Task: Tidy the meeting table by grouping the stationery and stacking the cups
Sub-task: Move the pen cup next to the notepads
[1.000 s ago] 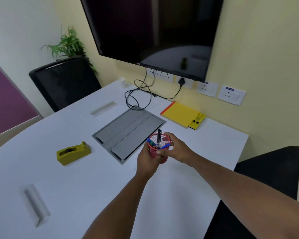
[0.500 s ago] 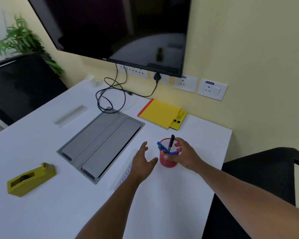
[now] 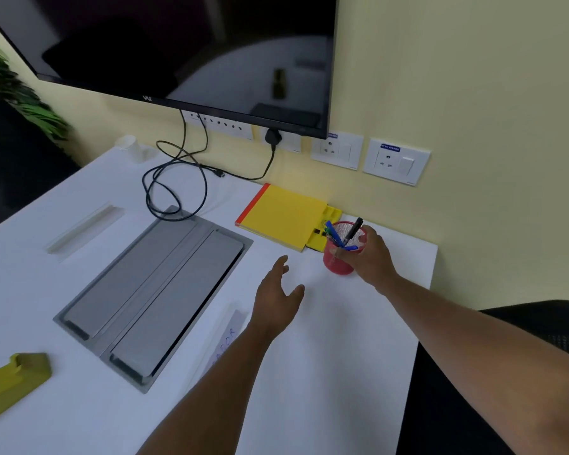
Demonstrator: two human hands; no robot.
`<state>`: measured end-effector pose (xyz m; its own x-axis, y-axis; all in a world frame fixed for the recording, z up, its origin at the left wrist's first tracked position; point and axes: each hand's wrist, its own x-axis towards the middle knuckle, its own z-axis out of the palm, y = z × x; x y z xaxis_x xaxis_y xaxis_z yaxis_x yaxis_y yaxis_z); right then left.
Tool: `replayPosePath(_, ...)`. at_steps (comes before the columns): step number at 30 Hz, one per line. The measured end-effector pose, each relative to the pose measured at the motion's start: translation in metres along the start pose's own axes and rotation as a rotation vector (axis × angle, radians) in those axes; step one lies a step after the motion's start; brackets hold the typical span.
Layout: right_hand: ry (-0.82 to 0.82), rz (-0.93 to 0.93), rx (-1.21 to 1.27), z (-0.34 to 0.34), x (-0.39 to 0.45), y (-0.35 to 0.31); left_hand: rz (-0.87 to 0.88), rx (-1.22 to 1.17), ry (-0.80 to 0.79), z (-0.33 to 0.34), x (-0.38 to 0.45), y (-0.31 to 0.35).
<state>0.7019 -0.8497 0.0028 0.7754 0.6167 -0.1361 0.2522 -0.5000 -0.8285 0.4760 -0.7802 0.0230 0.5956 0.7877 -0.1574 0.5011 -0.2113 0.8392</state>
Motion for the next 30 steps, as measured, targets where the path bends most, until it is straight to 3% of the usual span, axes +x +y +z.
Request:
replayPosePath(17, 0.200, 0.048, -0.031, 0.012, 0.084, -0.007, -0.061, -0.018, 0.071, -0.004, 0.023, -0.022)
replayPosePath(22, 0.192, 0.077, 0.020, 0.012, 0.074, -0.006, -0.073, -0.026, 0.091, -0.011, 0.015, -0.025)
replayPosePath(30, 0.399, -0.054, 0.004, 0.026, 0.011, -0.029, -0.061, -0.057, 0.112, -0.027, -0.010, -0.012)
